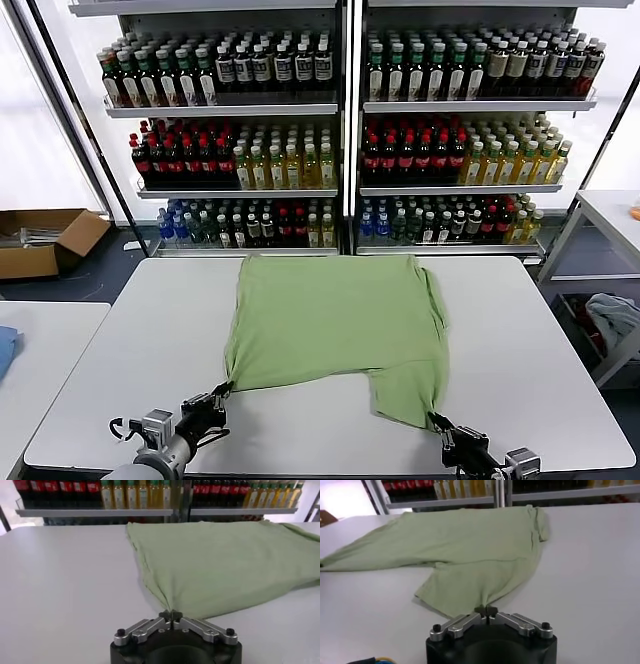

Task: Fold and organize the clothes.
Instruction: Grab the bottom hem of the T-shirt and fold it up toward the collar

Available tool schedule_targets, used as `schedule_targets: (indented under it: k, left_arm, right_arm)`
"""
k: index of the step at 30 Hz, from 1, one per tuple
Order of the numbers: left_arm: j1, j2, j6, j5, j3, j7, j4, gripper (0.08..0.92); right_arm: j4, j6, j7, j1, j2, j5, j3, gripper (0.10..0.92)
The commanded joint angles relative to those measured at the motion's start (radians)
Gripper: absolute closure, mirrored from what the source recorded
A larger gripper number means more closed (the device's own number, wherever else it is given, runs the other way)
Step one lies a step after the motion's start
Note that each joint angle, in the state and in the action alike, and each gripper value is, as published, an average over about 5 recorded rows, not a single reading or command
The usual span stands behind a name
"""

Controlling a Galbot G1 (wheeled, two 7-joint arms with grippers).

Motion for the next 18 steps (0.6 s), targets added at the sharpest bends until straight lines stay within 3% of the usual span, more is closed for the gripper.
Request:
schedule_targets:
  k: [1,11,18]
  left_arm:
    - [0.132,0.018,-0.017,-0.025,-0.079,-0.024,-0.183,0.916]
    - [0.384,0.002,-0.003,-0.061,-0.231,-0.013,-0.322,0.916]
    - [0.431,-0.030,-0.002,-0.070,-0.269,-0.011,-0.341,0.916]
  right_arm:
    - [0.071,0.107,-0.119,-0.156,-0.020,-0.012,0.053,0.919]
    - [0.151,0.252,-0.190,-0.295,-0.014,-0.098,0.096,0.919]
    - [0.157,0.321,-0.146,-0.311,0.032,-0.179,0.096,0.919]
